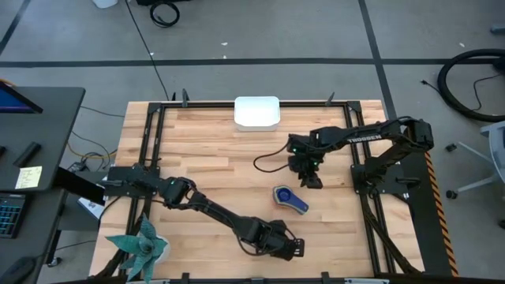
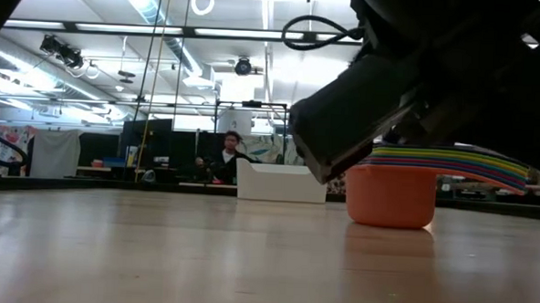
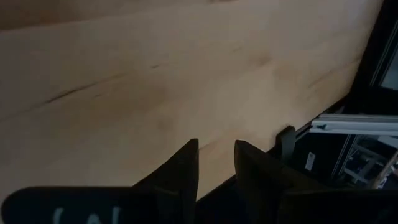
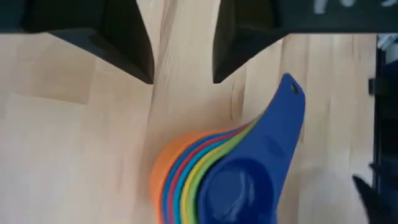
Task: Nest measuring cups in basket
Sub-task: Put the stacked measuring cups into the white bin
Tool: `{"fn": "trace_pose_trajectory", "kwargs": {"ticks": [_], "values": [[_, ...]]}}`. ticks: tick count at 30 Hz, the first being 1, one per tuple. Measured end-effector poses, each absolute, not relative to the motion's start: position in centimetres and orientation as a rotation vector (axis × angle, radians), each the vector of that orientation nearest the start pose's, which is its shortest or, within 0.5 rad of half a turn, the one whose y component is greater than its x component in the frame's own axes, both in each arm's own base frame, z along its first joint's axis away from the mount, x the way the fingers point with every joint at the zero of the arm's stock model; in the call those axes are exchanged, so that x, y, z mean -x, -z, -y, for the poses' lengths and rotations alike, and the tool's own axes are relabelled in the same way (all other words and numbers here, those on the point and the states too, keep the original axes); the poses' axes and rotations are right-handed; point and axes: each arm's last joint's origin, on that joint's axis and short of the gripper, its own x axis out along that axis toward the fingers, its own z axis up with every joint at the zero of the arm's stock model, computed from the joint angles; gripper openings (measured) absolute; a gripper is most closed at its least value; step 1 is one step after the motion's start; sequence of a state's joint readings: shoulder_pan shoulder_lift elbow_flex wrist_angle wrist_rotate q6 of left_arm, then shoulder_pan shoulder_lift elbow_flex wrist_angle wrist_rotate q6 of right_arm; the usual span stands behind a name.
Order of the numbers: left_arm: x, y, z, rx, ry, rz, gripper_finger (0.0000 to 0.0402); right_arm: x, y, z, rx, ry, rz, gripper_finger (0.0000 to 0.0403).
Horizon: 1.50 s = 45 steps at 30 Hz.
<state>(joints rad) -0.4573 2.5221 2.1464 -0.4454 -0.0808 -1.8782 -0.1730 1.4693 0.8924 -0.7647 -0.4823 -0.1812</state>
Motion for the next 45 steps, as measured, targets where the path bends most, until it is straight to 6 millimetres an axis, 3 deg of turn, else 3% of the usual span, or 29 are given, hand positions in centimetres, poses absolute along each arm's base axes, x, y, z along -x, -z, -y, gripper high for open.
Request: {"fn": "trace_pose_trajectory", "kwargs": {"ticks": [7, 12, 22, 26, 33, 39, 45], "values": [[-49.1, -15.0, 24.6, 1.506, -0.491, -0.864, 0.0107, -24.9, -19.4, 3.2, -0.333, -0.298, -1.288, 0.0204], [-48.4, -14.7, 25.1, 1.474, -0.525, -0.898, 0.0107, -24.1, -19.3, 3.6, -0.481, -0.294, -1.355, 0.0203], [-47.8, -14.5, 25.7, 1.445, -0.544, -0.935, 0.0107, -22.0, -19.2, 6.1, -0.684, -0.058, -1.500, 0.0198], [-47.8, -14.5, 25.7, 1.439, -0.541, -0.928, 0.0107, -21.7, -19.6, 6.0, -0.765, -0.259, -1.445, 0.0198], [-47.8, -14.5, 25.6, 1.414, -0.530, -0.929, 0.0107, -21.3, -22.5, 5.5, -1.038, -0.770, -1.013, 0.0199], [-47.9, -14.6, 25.6, 1.428, -0.524, -0.920, 0.0107, -21.1, -23.0, 6.3, -0.974, -0.786, -0.917, 0.0199], [-48.2, -14.7, 25.5, 1.416, -0.523, -0.855, 0.0107, -21.1, -22.7, 6.9, -0.973, -0.682, -0.974, 0.0199]]}}
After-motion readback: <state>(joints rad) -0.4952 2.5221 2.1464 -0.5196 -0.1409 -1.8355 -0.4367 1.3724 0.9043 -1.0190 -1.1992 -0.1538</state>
